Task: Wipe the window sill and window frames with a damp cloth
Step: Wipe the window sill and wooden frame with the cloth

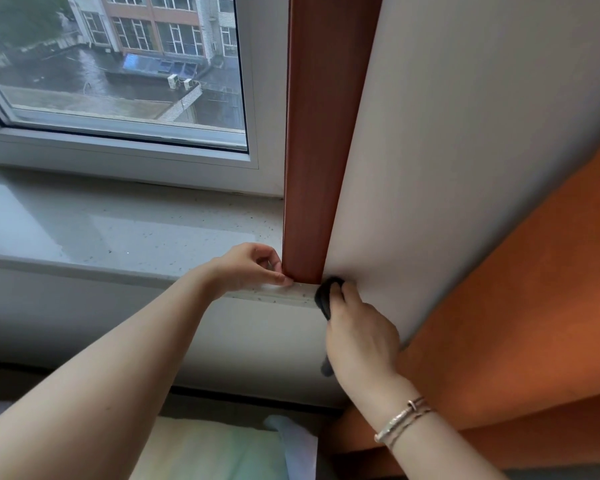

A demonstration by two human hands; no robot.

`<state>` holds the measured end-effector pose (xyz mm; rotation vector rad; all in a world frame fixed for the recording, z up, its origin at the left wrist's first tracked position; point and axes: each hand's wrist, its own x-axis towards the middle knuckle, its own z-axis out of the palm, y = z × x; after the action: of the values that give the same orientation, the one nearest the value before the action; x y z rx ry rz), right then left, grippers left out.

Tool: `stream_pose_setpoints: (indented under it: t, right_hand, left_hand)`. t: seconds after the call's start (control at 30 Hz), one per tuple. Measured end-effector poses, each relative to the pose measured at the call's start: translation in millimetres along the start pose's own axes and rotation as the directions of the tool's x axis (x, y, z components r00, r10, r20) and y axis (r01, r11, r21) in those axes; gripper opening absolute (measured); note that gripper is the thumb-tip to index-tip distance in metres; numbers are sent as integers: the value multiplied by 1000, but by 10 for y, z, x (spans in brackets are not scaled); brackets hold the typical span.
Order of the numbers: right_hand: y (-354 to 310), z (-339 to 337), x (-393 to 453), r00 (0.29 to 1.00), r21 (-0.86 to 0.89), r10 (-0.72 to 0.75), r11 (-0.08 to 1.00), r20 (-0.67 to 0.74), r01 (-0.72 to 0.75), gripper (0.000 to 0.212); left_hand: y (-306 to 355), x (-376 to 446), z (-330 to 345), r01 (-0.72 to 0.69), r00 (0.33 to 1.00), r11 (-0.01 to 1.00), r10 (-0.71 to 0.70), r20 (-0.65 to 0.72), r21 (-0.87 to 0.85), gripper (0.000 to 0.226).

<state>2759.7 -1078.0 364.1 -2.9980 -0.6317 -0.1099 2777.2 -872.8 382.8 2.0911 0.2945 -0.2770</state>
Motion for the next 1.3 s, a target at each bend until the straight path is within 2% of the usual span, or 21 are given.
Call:
stream_pose_setpoints:
  t: [0.07, 0.13, 0.3, 0.43, 0.63, 0.7, 0.77, 0.83, 0.97, 1.03, 1.1, 1.23, 1.27, 1.3]
  right_hand:
    - [-50, 14, -4, 999, 50, -42, 998, 16, 41, 62]
    - [-13, 5, -36, 1000, 42, -10, 999, 0, 10, 72]
    - [166, 78, -62, 989, -75, 6, 997, -147, -17, 53]
    - [119, 43, -81, 993, -64, 60, 996, -100, -66, 47]
    - [182, 92, -86, 981, -26, 42, 999, -188, -48, 49]
    - [209, 95, -90, 986, -17, 27, 999, -167, -30, 50]
    - [213, 132, -82, 991, 7, -30, 1000, -134, 31, 53]
    - [190, 182, -70, 975, 10, -171, 985, -143, 174, 61]
    - [322, 244, 86, 849, -57, -461, 884, -257, 463, 84]
    - [439, 233, 158, 761, -158, -585, 810, -281, 564, 65]
    - [542, 231, 192, 699, -230, -635, 772, -328, 593, 44]
    - [676, 277, 162, 686, -214, -666, 745, -292, 632, 21]
    - [667, 252, 169, 692, -222, -656, 754, -302, 618, 27]
    - [642, 248, 189, 684, -228, -650, 758, -332, 611, 46]
  left_hand:
    - [-1, 6, -2, 2, 1000, 1000, -2, -1, 0, 39]
    - [-7, 11, -5, 5, 1000, 1000, -5, 3, 0, 38]
    - [-15, 7, -8, 0, 1000, 1000, 0, 11, -7, 35]
    - [-37, 23, -8, 0, 1000, 1000, 0, 4, -5, 33]
    - [-62, 38, -17, 5, 1000, 1000, -5, 4, -2, 28]
    - [-65, 31, -22, 0, 1000, 1000, 0, 6, 5, 26]
    - [-65, 27, -19, -5, 1000, 1000, 5, 7, 9, 25]
    - [-60, 17, -15, -12, 1000, 1000, 12, 4, 15, 24]
    - [-49, 1, -14, -10, 1000, 1000, 10, 6, 25, 22]
    - [-47, -1, -15, -11, 1000, 1000, 11, 1, 25, 22]
    - [-56, 1, -13, -14, 1000, 1000, 14, -6, 25, 22]
    - [-73, -8, -9, -17, 1000, 999, 17, -18, 29, 23]
    - [-68, -11, -10, -17, 1000, 1000, 17, -15, 27, 22]
    - [-58, -13, -13, -17, 1000, 1000, 17, -12, 22, 22]
